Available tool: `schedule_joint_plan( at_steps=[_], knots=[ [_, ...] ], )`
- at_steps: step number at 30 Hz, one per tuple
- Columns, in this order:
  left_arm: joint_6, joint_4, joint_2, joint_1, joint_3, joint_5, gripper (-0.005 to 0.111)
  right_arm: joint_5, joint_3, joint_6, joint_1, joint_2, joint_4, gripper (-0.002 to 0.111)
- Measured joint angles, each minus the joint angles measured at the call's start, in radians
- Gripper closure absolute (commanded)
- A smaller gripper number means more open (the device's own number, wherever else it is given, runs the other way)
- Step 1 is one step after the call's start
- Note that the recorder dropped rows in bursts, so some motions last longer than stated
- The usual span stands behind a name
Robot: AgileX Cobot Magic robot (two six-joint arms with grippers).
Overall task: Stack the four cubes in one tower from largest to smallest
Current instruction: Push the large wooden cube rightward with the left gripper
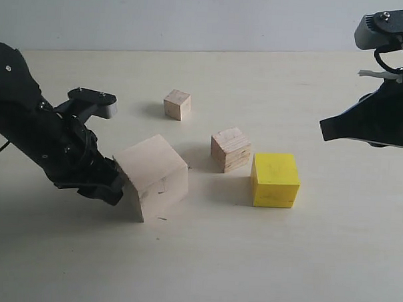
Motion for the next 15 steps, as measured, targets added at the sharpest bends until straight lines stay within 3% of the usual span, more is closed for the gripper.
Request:
schedule_joint_plan(
  at_steps=[15],
  knots=[
    [0.115, -0.197, 0.071, 0.000, -0.084, -0.053, 0.057, 0.002, 0.000, -0.002, 0.000, 0.000, 0.000, 0.108]
  ],
)
